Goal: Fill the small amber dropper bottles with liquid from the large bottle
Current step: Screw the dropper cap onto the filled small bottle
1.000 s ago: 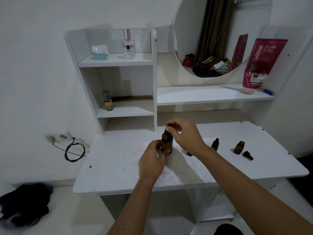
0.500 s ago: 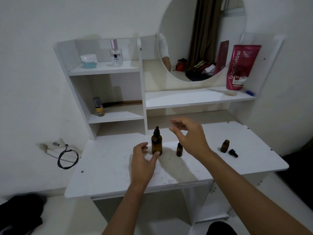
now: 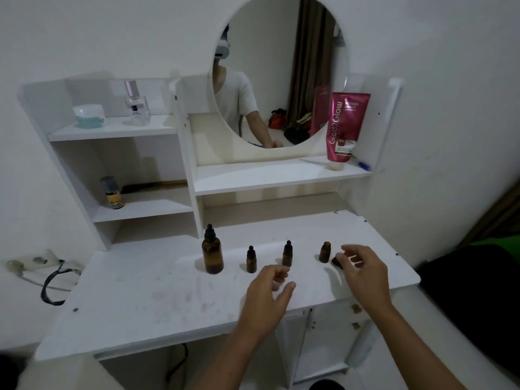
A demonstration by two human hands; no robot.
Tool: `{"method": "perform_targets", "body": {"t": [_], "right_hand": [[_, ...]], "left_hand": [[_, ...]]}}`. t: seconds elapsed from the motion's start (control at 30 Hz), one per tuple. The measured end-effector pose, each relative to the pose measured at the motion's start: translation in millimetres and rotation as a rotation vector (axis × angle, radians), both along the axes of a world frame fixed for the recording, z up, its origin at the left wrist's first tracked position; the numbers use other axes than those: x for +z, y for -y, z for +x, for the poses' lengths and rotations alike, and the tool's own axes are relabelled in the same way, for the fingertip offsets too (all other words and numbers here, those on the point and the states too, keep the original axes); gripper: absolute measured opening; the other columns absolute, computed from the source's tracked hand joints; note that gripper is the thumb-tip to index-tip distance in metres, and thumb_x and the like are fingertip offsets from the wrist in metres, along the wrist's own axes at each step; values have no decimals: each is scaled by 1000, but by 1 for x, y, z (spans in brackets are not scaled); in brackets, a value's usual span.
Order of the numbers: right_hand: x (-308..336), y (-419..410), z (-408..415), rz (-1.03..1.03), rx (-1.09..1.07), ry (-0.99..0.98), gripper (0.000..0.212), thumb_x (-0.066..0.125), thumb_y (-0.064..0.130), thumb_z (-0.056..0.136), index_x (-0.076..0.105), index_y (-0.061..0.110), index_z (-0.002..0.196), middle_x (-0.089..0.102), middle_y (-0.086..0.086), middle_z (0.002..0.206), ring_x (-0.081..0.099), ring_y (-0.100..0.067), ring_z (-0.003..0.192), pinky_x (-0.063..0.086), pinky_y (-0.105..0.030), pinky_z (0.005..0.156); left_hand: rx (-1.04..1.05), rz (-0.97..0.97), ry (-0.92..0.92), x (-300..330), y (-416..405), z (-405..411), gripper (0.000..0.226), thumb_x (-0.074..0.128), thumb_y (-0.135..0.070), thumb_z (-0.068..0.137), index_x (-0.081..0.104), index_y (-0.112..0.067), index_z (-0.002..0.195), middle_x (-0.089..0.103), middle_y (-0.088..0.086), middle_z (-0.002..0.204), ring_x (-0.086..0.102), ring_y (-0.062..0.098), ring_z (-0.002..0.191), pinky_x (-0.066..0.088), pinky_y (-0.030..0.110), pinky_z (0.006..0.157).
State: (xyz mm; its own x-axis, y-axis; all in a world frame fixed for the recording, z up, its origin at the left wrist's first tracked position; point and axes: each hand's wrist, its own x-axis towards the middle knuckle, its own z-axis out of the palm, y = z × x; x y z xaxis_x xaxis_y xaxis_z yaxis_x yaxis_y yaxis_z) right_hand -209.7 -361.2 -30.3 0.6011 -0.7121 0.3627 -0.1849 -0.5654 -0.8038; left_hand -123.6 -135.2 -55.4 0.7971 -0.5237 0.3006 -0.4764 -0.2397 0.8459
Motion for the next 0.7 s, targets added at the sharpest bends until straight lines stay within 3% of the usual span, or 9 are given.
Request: {"method": "perform_targets", "body": {"t": [0.17,0.27,0.37,0.5,0.6,0.7], "right_hand": [[-28,19,0,-56,-20,-172,36,79,40,88,74,16,115,67,0,108,63,-20,101,55,-39,92],[-32,24,6,-75,-23,-206,32,79,40,88,75,18,112,66,0,106,61,-20,102,52,-34,89],[-37,28,10,-122,-21,-229,19,79,36,89,76,21,101,65,3,100,60,-19,98,46,-27,82],[-40,30,7,-145,-14,-194,12,79,35,89,75,24,92,63,10,92,60,-13,91,45,-24,76],[-37,30,4,-92,-16,-152,11,81,32,87,75,23,89,64,12,87,63,-9,85,51,-27,76],[-29,29,-1,58,-7,-49,9,82,22,87,75,23,91,71,15,88,68,-1,83,53,-18,77]], "left_hand": [[-77,140,17,-1,55,-7,55,60,-46,100,42,-33,151,49,-18,149,50,-1,130,45,28,112],[-67,165,-11,-2,82,-6,66,59,-43,101,29,-29,158,37,-13,159,42,7,142,38,31,119],[-33,182,-5,-4,103,-4,68,58,-39,103,25,-22,160,32,-9,163,35,10,148,29,23,121],[-14,180,8,-3,124,4,62,56,-35,104,30,-20,158,37,-8,160,39,7,144,28,14,114],[10,148,3,-1,134,10,54,57,-31,104,38,-21,154,46,-10,152,49,6,134,37,17,110],[30,98,16,-4,139,15,36,62,-26,102,54,-24,137,60,-11,130,58,3,116,48,26,103]]}}
